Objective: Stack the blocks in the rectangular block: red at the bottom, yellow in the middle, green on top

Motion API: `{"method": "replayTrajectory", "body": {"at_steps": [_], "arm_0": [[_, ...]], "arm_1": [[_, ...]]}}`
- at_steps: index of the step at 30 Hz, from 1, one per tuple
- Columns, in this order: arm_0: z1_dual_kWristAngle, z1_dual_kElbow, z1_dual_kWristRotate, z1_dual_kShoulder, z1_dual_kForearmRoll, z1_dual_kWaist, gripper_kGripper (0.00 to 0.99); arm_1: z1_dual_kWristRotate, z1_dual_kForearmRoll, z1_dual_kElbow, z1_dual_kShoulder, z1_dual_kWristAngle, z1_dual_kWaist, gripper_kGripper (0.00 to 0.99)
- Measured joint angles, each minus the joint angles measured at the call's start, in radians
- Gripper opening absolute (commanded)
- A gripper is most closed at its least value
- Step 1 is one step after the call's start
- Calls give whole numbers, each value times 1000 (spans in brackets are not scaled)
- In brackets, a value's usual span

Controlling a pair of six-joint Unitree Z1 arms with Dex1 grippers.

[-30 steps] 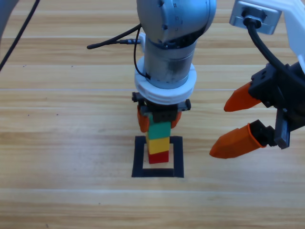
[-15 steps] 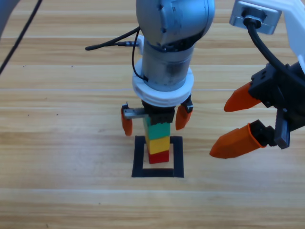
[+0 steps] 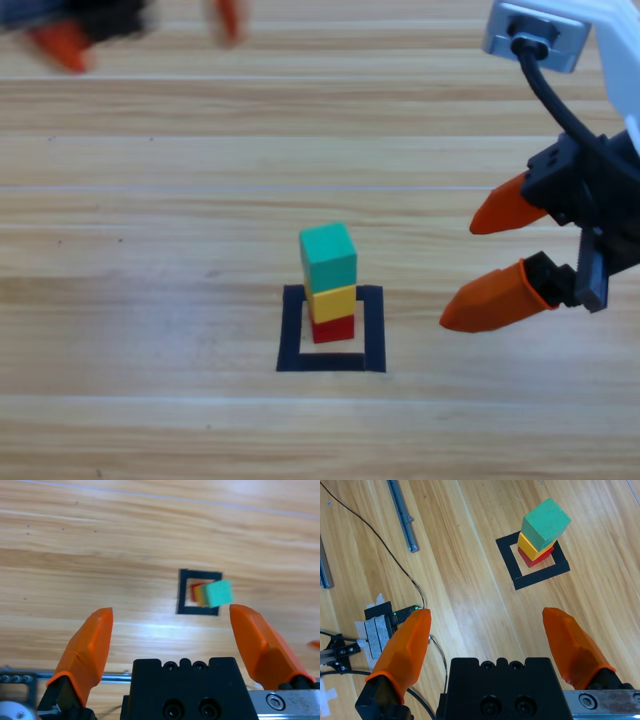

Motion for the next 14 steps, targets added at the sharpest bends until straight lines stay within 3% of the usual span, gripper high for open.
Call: {"method": "replayTrajectory", "body": {"at_steps": [5, 7, 14], "arm_0": [[35, 635, 169, -277, -401, -43, 990], [37, 808, 244, -390, -500, -47, 990], [44, 926, 337, -498, -605, -51, 990]], "arm_1": [[0, 0, 0, 0, 0, 0, 986], [0, 0, 0, 0, 0, 0, 986], [0, 0, 0, 0, 0, 0, 986]]}}
